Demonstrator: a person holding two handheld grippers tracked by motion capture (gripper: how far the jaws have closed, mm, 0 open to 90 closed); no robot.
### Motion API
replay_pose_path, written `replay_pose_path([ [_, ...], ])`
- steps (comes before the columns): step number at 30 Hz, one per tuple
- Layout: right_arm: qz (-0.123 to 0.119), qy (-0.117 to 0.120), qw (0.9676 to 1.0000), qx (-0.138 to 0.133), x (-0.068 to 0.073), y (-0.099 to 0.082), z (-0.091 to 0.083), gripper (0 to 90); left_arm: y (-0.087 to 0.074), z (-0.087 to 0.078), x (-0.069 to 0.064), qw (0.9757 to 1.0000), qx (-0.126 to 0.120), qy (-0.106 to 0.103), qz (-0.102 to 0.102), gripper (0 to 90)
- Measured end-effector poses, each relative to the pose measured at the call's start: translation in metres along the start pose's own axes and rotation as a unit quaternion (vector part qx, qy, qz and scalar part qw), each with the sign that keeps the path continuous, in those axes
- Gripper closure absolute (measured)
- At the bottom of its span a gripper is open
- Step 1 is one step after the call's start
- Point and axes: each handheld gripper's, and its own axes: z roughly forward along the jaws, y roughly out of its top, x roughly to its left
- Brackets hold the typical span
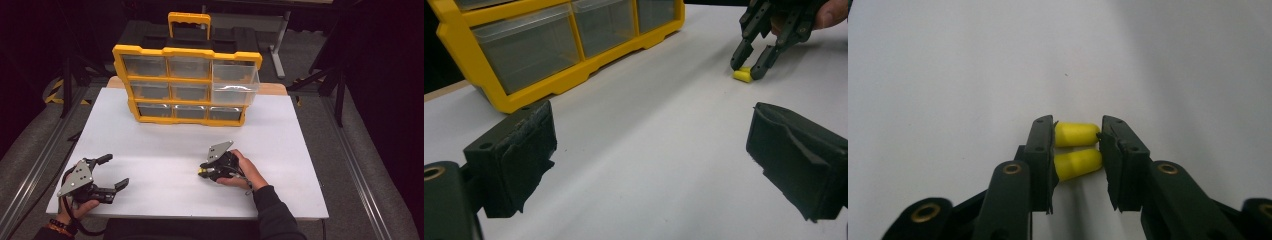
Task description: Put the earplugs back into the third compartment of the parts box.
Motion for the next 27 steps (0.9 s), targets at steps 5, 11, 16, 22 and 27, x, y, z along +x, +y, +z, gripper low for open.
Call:
replay_pose_path([
  [5,0.006,0.001,0.9999,-0.013,0.001,-0.001,-0.005,68.6,0.0,0.001,0.0,1.0,0.001,0.0,0.0,6.9],
  [11,0.004,-0.008,0.9997,-0.021,0.003,-0.002,-0.011,69.3,0.0,0.001,0.0,1.0,0.001,0.0,0.0,6.9],
  [16,-0.002,-0.024,0.9988,-0.042,0.007,-0.001,-0.021,70.0,0.0,0.0,0.001,1.0,-0.002,0.001,0.001,6.8],
  [22,-0.006,-0.059,0.9948,-0.084,0.013,0.003,-0.041,71.0,0.0,-0.001,0.001,1.0,-0.003,0.002,0.001,6.8],
  [27,-0.001,-0.093,0.9872,-0.129,0.015,0.006,-0.062,71.6,0.0,-0.002,0.002,1.0,-0.003,0.001,0.0,6.8],
])
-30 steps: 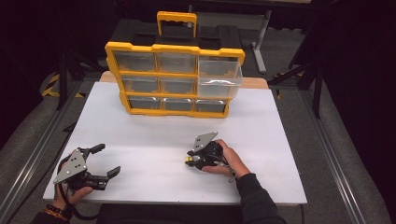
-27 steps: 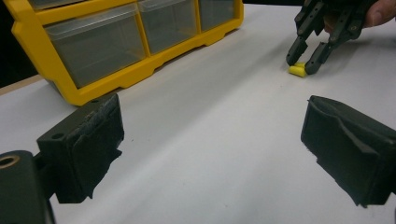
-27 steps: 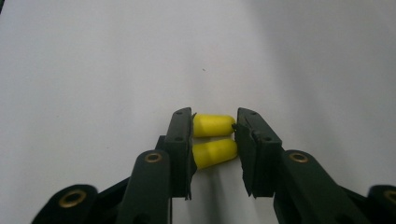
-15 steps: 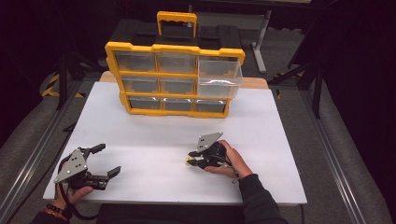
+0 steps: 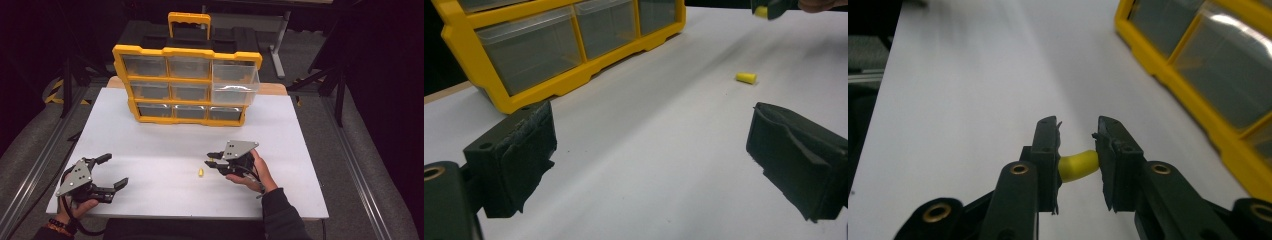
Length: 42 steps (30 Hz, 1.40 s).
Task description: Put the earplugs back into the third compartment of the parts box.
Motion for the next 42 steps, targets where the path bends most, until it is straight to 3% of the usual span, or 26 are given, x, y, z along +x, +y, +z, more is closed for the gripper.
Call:
replay_pose_path([
  [3,0.006,-0.022,0.9994,-0.025,-0.001,0.004,-0.012,71.9,0.0,0.0,0.0,1.0,-0.001,0.0,0.001,6.8],
  [11,0.011,-0.071,0.9958,-0.056,-0.005,0.011,-0.035,72.2,0.0,0.0,0.001,1.0,-0.001,-0.001,-0.001,6.9],
  [24,0.015,-0.142,0.9836,-0.11,-0.012,0.02,-0.069,72.2,-0.001,0.001,0.001,1.0,0.0,-0.001,-0.003,6.8],
  [33,0.007,-0.188,0.9715,-0.145,-0.025,0.045,-0.107,72.2,-0.001,0.002,0.001,1.0,0.002,0.001,-0.005,6.6],
  [36,0.008,-0.187,0.9712,-0.148,-0.029,0.053,-0.113,71.5,-0.001,0.002,0.001,1.0,0.001,0.005,-0.003,6.6],
  [42,-0.003,-0.203,0.9673,-0.152,-0.041,0.078,-0.13,71.9,-0.001,0.001,0.001,1.0,-0.003,0.004,-0.003,7.3],
])
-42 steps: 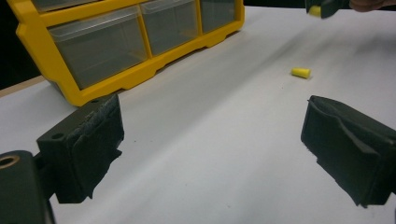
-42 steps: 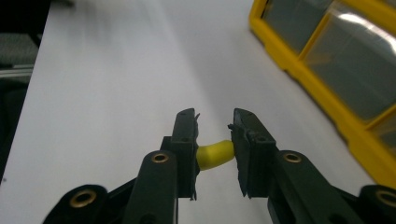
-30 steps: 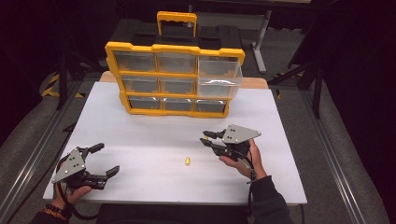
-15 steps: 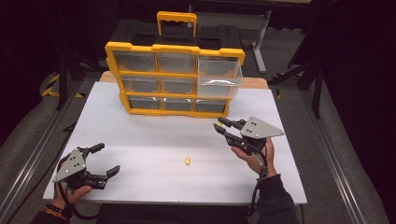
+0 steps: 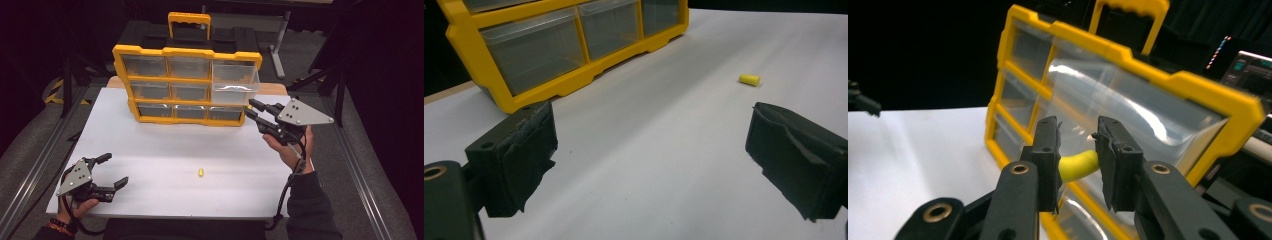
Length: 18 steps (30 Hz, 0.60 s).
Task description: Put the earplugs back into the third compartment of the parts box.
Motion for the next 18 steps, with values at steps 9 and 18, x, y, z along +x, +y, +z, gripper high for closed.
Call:
replay_pose_path([
  [9,-0.013,-0.014,0.9998,-0.001,-0.015,0.036,0.01,72.3,0.0,0.001,0.0,1.0,0.004,-0.002,-0.001,7.2],
  [18,-0.009,-0.037,0.9987,0.033,-0.031,0.056,0.043,72.3,-0.001,0.001,0.001,1.0,0.001,0.0,-0.004,7.0],
])
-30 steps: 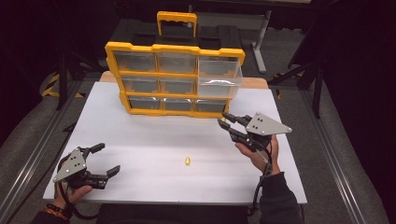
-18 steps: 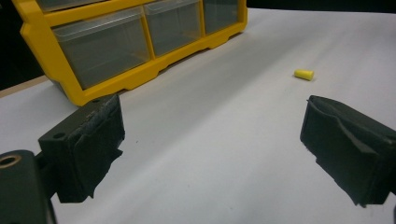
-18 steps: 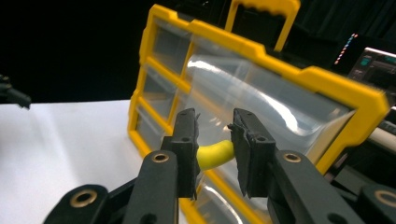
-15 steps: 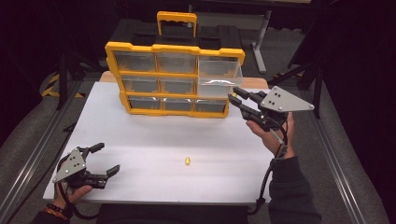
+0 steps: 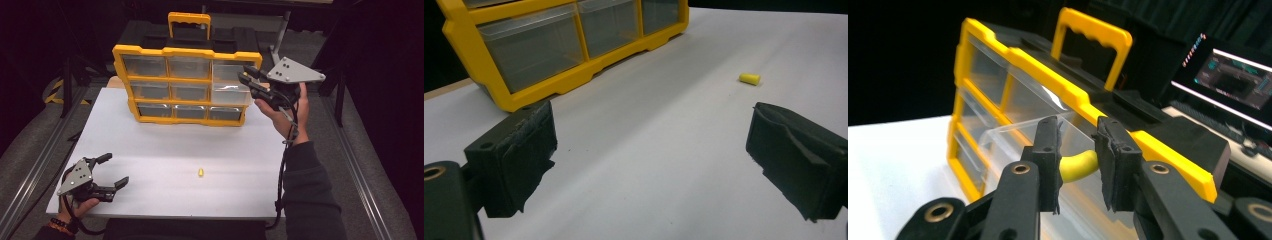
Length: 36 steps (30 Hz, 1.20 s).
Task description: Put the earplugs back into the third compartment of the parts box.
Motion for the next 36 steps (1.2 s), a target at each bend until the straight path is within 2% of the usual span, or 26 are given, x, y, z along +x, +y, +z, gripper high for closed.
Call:
replay_pose_path([
  [8,0.02,-0.018,0.9994,0.024,-0.01,0.0,0.02,72.1,0.0,-0.001,0.001,1.0,-0.001,-0.003,0.0,7.1],
  [25,0.035,-0.04,0.9971,0.055,-0.018,-0.007,0.038,69.1,-0.002,0.003,0.001,1.0,0.001,-0.002,-0.004,7.1],
  [30,0.038,-0.046,0.9968,0.053,-0.018,-0.007,0.04,66.4,-0.002,0.003,0.0,1.0,0.002,0.001,-0.004,7.1],
  [31,0.036,-0.05,0.9968,0.053,-0.017,-0.007,0.039,62.7,-0.002,0.003,0.0,1.0,0.002,0.0,-0.004,7.1],
  [36,0.039,-0.054,0.9969,0.043,-0.013,-0.006,0.036,55.2,-0.002,0.003,0.001,1.0,0.001,0.0,-0.006,7.1],
])
